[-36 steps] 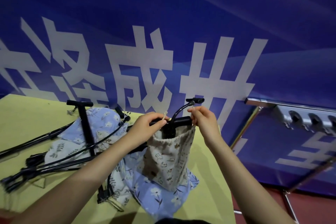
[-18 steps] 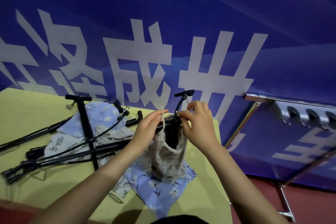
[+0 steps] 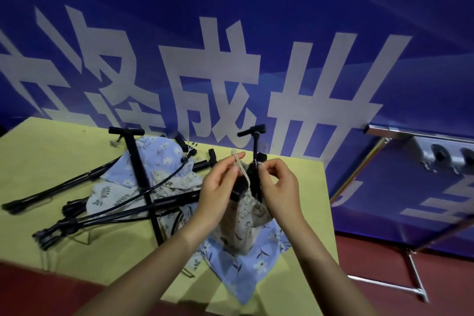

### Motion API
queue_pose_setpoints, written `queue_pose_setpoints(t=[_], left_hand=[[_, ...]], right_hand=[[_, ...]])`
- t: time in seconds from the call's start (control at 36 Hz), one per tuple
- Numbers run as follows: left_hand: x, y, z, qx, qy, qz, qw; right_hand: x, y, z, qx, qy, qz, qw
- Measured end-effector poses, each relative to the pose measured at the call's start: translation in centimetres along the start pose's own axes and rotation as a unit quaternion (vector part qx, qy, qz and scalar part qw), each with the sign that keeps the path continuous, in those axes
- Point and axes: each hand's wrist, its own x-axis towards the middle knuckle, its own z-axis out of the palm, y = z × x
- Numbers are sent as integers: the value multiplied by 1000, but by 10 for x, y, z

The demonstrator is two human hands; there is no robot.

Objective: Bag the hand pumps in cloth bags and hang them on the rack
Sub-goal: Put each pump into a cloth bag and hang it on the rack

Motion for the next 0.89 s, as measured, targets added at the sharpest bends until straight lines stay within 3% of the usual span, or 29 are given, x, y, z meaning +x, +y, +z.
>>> queue_pose_setpoints(t=[0.14, 0.22, 0.36, 0.56, 0.67, 0.78, 0.89], left_hand=[[7, 0, -19, -9, -13, -4, 1000], [14, -3, -30, -32, -5, -11, 999], [24, -4, -41, -55, -9, -23, 998], [34, -7, -45, -73, -60, -36, 995], [35, -7, -44, -74, -88, -29, 993], [42, -6, -44, -17, -152, -2, 988], [49, 2, -42, 60, -171, 76, 980]], right_hand=[[1, -18, 18, 38, -17, -2, 999], [2, -26, 19, 101, -91, 36, 990], [4, -36, 18, 81, -176, 55, 980], [12, -47, 26, -6, -178, 80, 981], [17, -49, 24, 76, -171, 177, 966], [21, -54, 13, 85, -145, 144, 975], [19, -60, -3, 221, -137, 131, 957]])
